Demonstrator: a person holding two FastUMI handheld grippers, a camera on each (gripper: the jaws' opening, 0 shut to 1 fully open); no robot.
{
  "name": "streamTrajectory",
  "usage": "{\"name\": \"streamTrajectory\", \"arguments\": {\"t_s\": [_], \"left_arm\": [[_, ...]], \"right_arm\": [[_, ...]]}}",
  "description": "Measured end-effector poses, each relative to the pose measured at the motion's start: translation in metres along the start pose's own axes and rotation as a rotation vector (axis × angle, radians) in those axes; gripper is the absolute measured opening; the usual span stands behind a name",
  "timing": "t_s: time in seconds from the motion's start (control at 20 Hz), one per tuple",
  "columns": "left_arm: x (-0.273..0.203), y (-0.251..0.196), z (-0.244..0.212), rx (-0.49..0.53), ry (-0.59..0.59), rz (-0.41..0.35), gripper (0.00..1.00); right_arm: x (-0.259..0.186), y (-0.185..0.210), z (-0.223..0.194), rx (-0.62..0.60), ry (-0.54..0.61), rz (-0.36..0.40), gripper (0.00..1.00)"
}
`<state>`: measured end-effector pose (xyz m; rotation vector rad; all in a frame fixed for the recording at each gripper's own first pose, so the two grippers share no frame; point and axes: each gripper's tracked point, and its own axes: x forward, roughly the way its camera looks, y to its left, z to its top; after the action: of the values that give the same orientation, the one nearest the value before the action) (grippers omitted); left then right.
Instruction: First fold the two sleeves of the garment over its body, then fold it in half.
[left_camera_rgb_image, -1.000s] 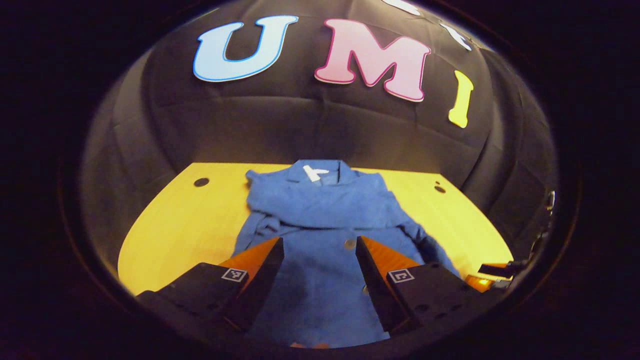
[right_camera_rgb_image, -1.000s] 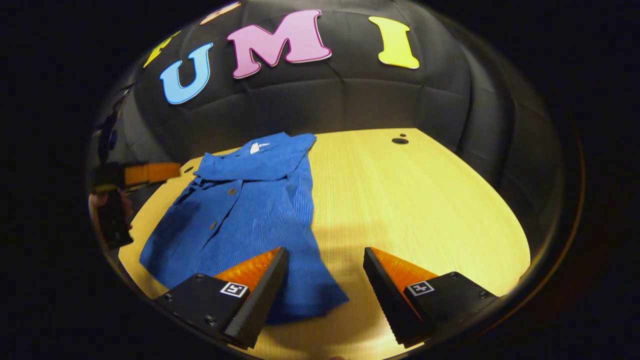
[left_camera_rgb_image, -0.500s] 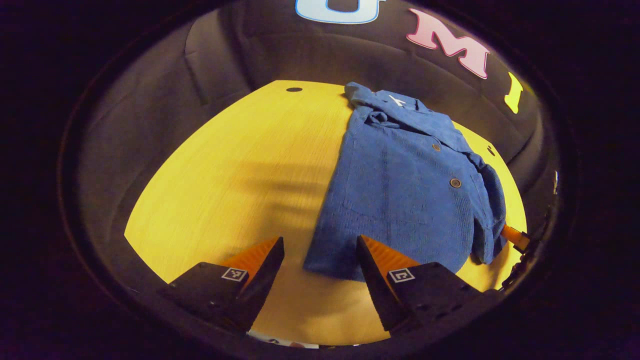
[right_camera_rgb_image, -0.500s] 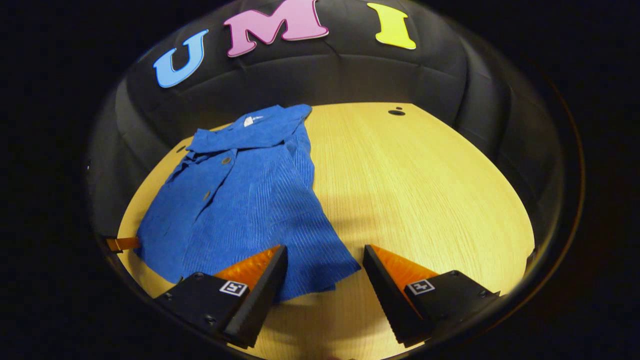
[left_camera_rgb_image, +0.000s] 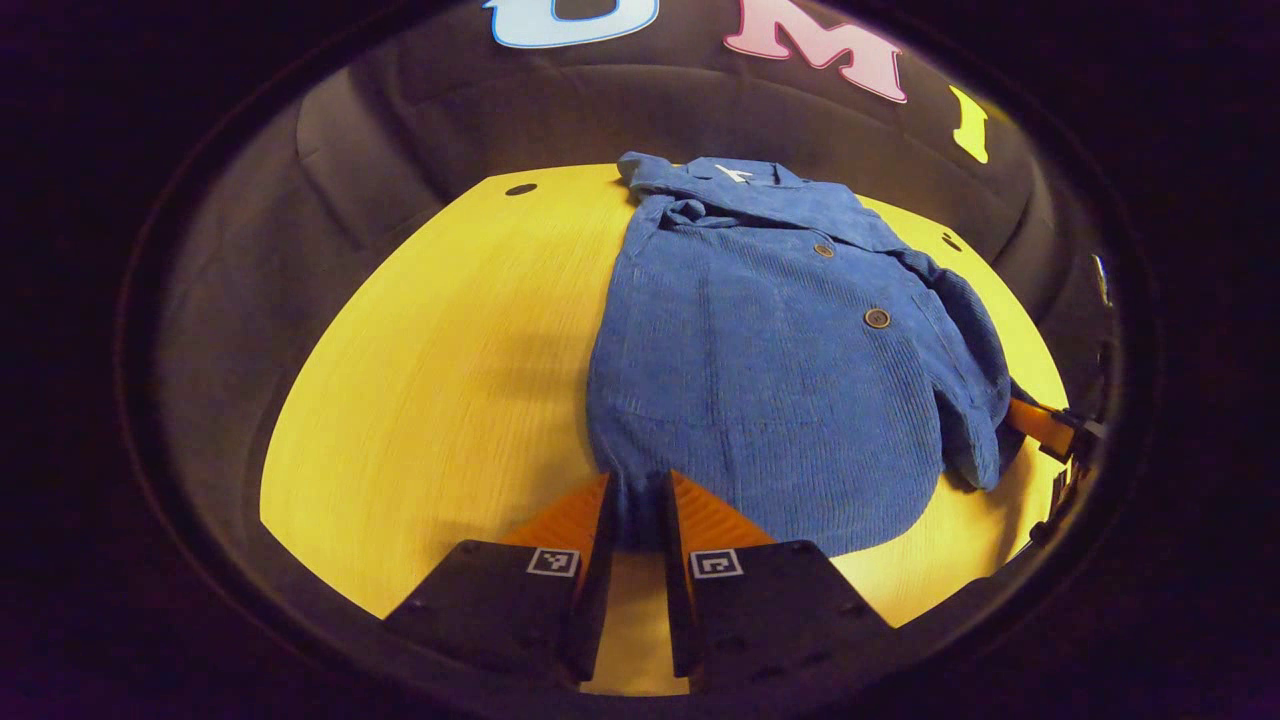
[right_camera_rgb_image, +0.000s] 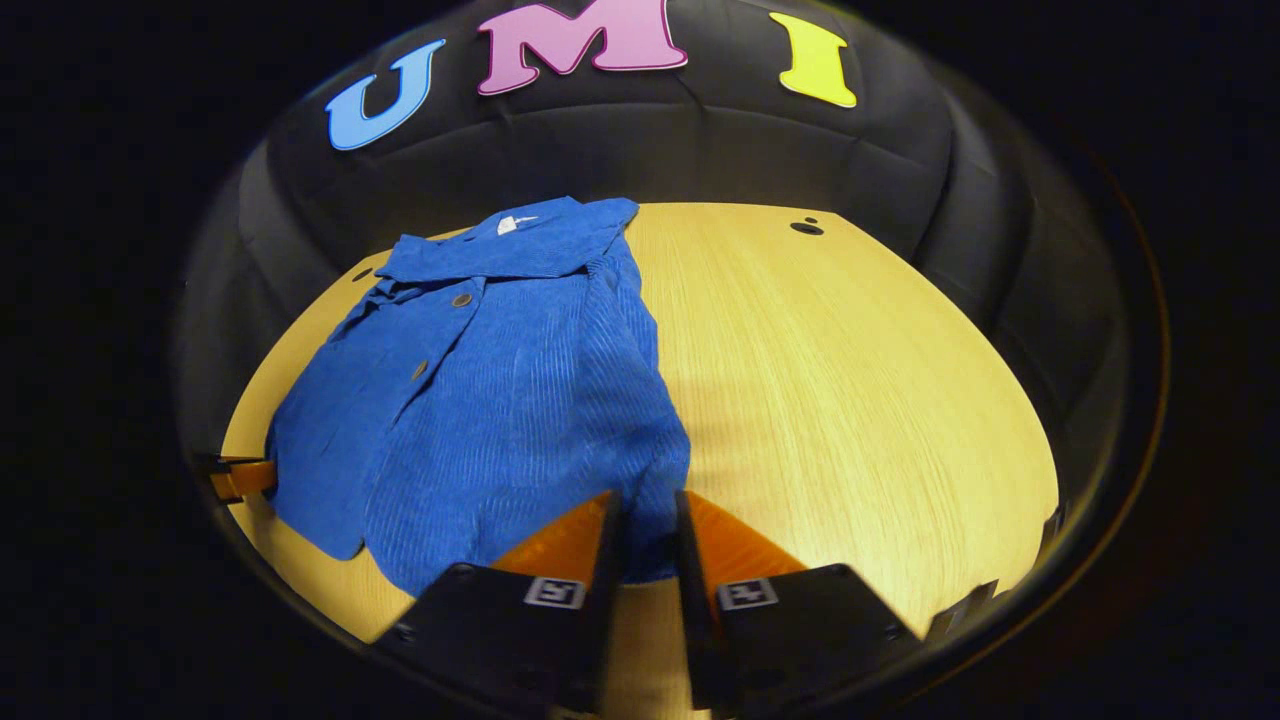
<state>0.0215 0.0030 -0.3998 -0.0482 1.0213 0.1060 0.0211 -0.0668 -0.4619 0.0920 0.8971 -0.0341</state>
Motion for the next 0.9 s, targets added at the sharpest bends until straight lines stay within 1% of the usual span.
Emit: {"name": "streamTrajectory", "arguments": {"t_s": [0.05, 0.1, 0.15, 0.2, 0.25, 0.3, 0.35, 0.45, 0.5, 0.6, 0.7, 0.8, 0.9], "left_arm": [[-0.005, 0.0, 0.002, -0.019, -0.006, 0.005, 0.24], [-0.005, -0.004, 0.002, -0.052, -0.008, 0.005, 0.08], [0.002, -0.008, 0.002, -0.055, -0.015, -0.013, 0.08], [0.006, -0.009, 0.002, -0.058, -0.02, -0.022, 0.08], [0.002, -0.014, 0.002, -0.079, -0.023, -0.043, 0.07], [0.001, -0.023, 0.003, -0.091, -0.028, -0.086, 0.02], [-0.002, -0.025, 0.001, -0.105, -0.027, -0.105, 0.03], [-0.007, -0.022, 0.007, -0.114, -0.057, -0.112, 0.03], [-0.012, -0.021, 0.013, -0.124, -0.072, -0.119, 0.02], [-0.022, -0.019, 0.032, -0.16, -0.107, -0.131, 0.02], [-0.035, -0.021, 0.056, -0.182, -0.15, -0.151, 0.02], [-0.044, -0.021, 0.081, -0.185, -0.188, -0.162, 0.04], [-0.049, -0.026, 0.109, -0.176, -0.236, -0.177, 0.02]], "right_arm": [[-0.001, 0.002, 0.001, -0.011, -0.011, 0.006, 0.23], [0.0, 0.003, 0.001, -0.031, -0.012, 0.018, 0.16], [-0.001, 0.005, 0.001, -0.041, -0.018, 0.037, 0.15], [-0.001, 0.006, 0.0, -0.042, -0.019, 0.058, 0.1], [-0.001, 0.006, -0.001, -0.032, -0.016, 0.079, 0.07], [-0.003, 0.005, -0.001, -0.015, -0.015, 0.097, 0.06], [-0.002, 0.001, 0.002, 0.016, -0.028, 0.105, 0.06], [-0.003, -0.003, 0.006, 0.084, -0.031, 0.126, 0.06], [-0.007, -0.003, 0.015, 0.108, -0.05, 0.132, 0.06], [-0.016, 0.001, 0.034, 0.139, -0.077, 0.155, 0.06], [-0.023, 0.006, 0.055, 0.132, -0.11, 0.172, 0.05], [-0.029, 0.014, 0.079, 0.133, -0.145, 0.201, 0.06], [-0.033, 0.023, 0.104, 0.147, -0.182, 0.233, 0.05]]}}
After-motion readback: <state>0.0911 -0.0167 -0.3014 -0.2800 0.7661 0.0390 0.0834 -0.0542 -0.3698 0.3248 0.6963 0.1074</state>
